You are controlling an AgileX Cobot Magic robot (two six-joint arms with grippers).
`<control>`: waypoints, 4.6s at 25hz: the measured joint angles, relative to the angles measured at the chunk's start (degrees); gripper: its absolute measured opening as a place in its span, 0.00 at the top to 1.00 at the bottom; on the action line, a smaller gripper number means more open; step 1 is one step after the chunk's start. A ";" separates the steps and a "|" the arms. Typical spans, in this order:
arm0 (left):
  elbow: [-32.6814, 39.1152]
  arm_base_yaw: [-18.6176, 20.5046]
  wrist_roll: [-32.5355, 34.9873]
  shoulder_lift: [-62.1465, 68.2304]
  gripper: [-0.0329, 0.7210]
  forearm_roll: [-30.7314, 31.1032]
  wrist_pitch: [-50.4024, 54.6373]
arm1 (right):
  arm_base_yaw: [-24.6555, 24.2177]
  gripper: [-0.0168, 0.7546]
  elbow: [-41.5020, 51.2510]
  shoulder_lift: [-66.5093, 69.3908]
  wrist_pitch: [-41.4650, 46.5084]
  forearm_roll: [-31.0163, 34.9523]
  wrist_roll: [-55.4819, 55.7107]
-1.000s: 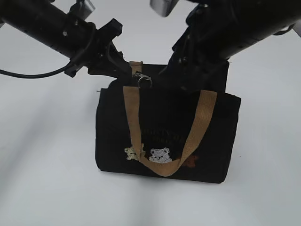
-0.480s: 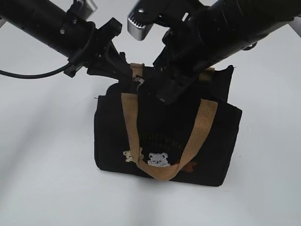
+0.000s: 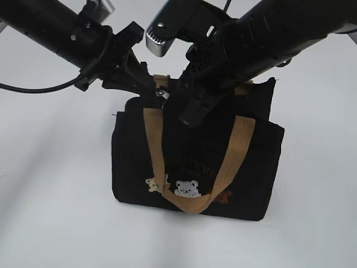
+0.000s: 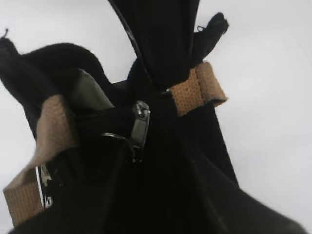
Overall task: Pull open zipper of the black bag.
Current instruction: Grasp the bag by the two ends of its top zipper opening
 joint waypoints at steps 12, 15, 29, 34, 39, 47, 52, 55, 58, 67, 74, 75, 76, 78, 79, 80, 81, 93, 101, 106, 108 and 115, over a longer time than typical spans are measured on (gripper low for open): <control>0.00 0.00 0.00 -0.54 0.95 -0.15 0.71 | 0.00 0.96 0.00 -1.76 0.84 -0.91 -0.12; -0.09 -0.11 0.00 -0.78 0.95 -0.86 1.23 | 0.00 0.96 0.05 -3.23 2.14 -1.28 -0.12; -0.37 -0.28 0.05 -0.92 0.95 -0.10 1.31 | 0.00 0.69 -0.10 -7.01 1.81 1.79 -0.12; -0.37 -0.28 0.05 -0.92 0.95 -0.06 1.31 | 0.00 0.66 -0.10 -6.84 2.69 5.38 -0.12; -0.37 -0.28 0.05 -0.92 0.95 -0.06 1.31 | 0.00 0.66 -0.10 -5.71 6.40 5.82 -0.12; -0.37 -0.28 0.05 -0.92 0.95 -0.06 1.36 | 0.81 0.66 -0.10 -5.37 7.67 7.27 -1.68; -0.37 -0.28 0.05 -0.92 0.95 -0.06 1.72 | 1.52 0.65 -0.10 -2.95 7.04 7.27 -2.81; -0.37 -0.28 0.05 -0.92 0.95 0.11 2.00 | 1.52 0.65 -0.10 -2.65 5.32 7.27 -2.97; -0.37 -0.28 0.05 -0.92 0.95 0.18 2.31 | 1.52 0.67 -0.10 -2.61 4.36 7.27 -2.97; -0.37 -0.22 0.05 -0.92 0.95 0.37 3.04 | 1.52 0.68 -0.10 -2.32 4.48 7.23 -2.68; -0.37 -0.22 0.05 -0.92 0.95 0.39 3.07 | 1.52 0.68 -0.10 -2.32 6.90 3.19 -1.99; -0.37 -0.22 0.05 -0.92 0.95 0.39 3.07 | 1.52 0.68 -0.10 -2.32 6.89 2.36 -1.47; -0.37 -0.22 0.05 -0.92 0.95 0.39 3.07 | 1.52 0.69 -0.10 -2.32 6.96 1.27 -0.93; -0.37 -0.22 0.05 -0.92 0.95 0.39 3.07 | 1.52 0.75 -0.10 -2.32 7.16 -1.08 0.24; -0.37 -0.22 0.05 -0.92 0.95 0.39 3.11 | 1.52 0.81 -0.10 -2.32 7.29 -1.99 0.91; -0.37 -0.22 0.05 -0.92 0.95 0.32 3.11 | 1.52 0.86 -0.10 -2.32 7.35 -3.00 1.37; -0.37 -0.22 0.05 -0.92 0.95 0.32 3.11 | 1.52 0.92 -0.10 -2.32 7.60 -3.65 1.80; -0.37 -0.33 0.05 -0.97 0.95 -0.84 4.08 | 1.52 0.98 -0.04 -7.41 10.18 -5.40 3.99; -0.37 -0.43 0.05 -1.02 0.95 -0.33 4.43 | 1.52 0.98 0.02 -8.94 16.79 -14.28 14.03; -0.37 -0.38 0.01 -1.02 0.95 0.79 4.44 | 1.52 0.98 0.02 -9.00 22.87 -25.96 28.23; -0.37 -0.38 0.01 -1.02 0.95 0.97 4.44 | 1.24 0.98 0.02 -9.00 25.22 -29.15 32.58; -0.37 0.36 0.00 -1.02 0.95 2.47 4.74 | -7.02 0.98 -0.04 -9.13 29.25 -29.88 38.30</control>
